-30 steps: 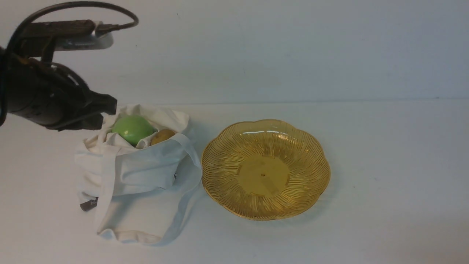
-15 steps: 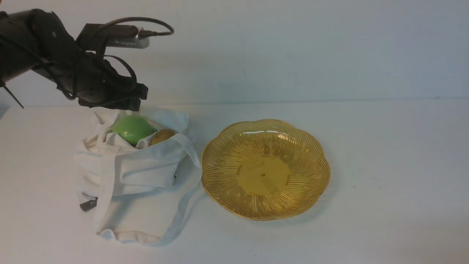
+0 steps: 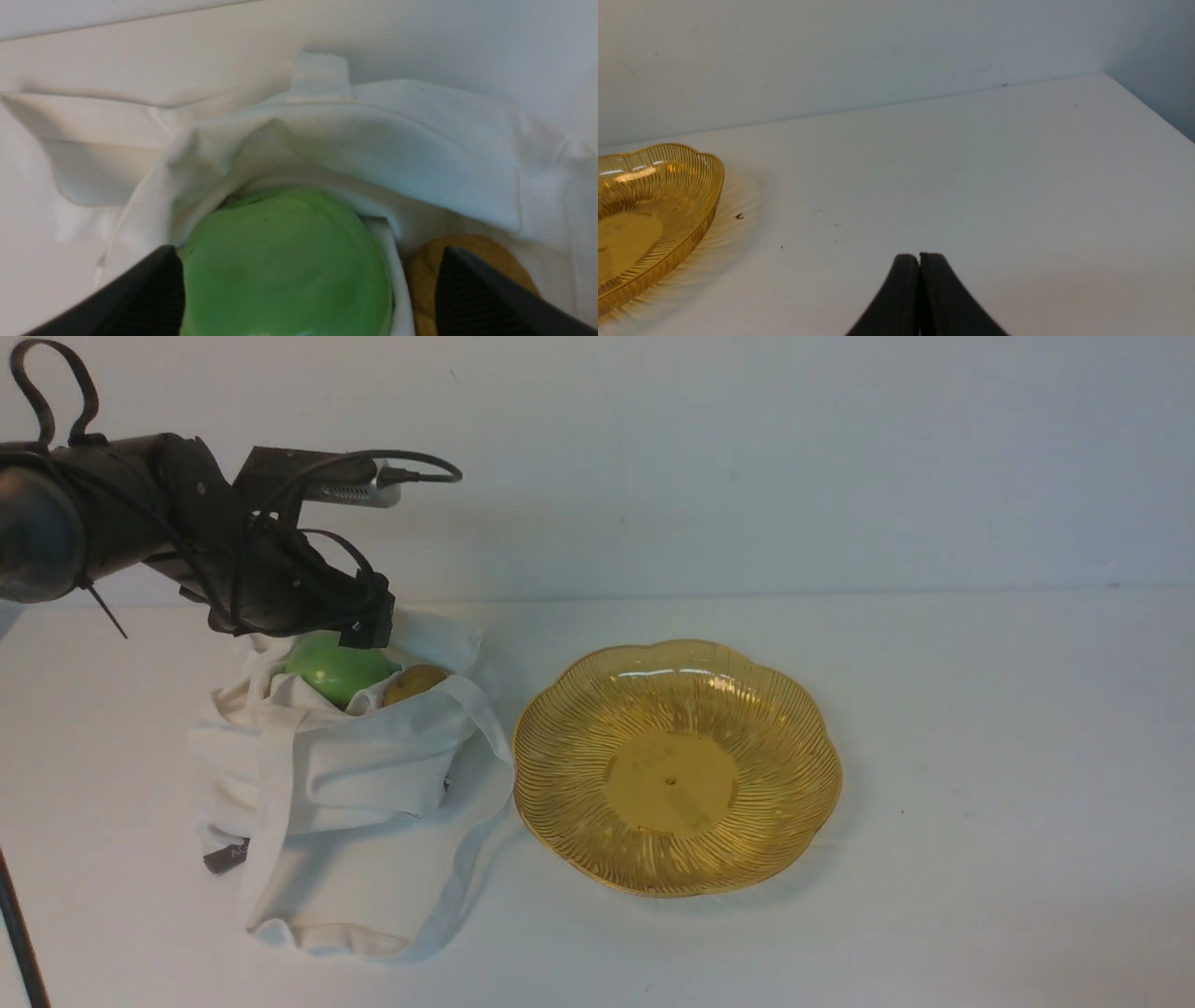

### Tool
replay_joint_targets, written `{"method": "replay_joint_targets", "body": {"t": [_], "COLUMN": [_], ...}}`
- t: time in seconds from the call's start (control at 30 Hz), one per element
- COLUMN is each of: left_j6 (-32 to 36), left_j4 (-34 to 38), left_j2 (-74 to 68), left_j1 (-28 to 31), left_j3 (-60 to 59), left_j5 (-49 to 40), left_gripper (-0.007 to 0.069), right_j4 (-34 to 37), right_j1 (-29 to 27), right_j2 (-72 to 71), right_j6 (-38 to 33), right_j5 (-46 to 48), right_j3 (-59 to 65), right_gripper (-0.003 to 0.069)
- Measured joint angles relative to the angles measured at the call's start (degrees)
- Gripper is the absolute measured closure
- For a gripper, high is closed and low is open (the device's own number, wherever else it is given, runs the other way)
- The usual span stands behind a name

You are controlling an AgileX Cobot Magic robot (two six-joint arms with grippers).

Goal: Take the fruit out of the cloth bag on the white table and place them on a plate.
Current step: 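Reach into the cloth bag and grasp a fruit inside it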

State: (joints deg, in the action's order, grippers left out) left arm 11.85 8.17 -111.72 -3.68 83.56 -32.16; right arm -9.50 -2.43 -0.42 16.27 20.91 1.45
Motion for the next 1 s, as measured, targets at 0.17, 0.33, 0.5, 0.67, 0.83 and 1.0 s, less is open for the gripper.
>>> {"method": "replay_joint_targets", "body": {"t": [0.17,0.33,0.5,0.67,0.83,1.0], "left_j6": [0.00,-0.16,-0.16,-0.16,-0.16,-0.16], "left_j4": [-2.13,-5.20,-5.57,-5.51,-5.51,-5.51], "left_j2": [-1.37,-1.66,-2.12,-3.41,-4.16,-4.98], "left_j1": [0.00,0.00,0.00,0.00,0.00,0.00], "left_j3": [0.00,0.00,0.00,0.00,0.32,0.92], "left_j5": [0.21,0.89,0.96,0.96,1.02,1.05], "left_gripper": [-0.0057,-0.0057,-0.0057,-0.0057,-0.0048,0.0025], "right_j4": [0.00,0.00,0.00,0.00,0.00,0.00], "right_j1": [0.00,0.00,0.00,0.00,0.00,0.00], "right_j2": [0.00,0.00,0.00,0.00,0.00,0.00], "right_j6": [-0.11,-0.16,-0.16,-0.16,-0.16,-0.16], "right_j5": [0.00,0.00,0.00,0.00,0.00,0.00], "right_j3": [0.00,0.00,0.00,0.00,0.00,0.00], "right_gripper": [0.0674,0.0674,0.0674,0.0674,0.0674,0.0674]}}
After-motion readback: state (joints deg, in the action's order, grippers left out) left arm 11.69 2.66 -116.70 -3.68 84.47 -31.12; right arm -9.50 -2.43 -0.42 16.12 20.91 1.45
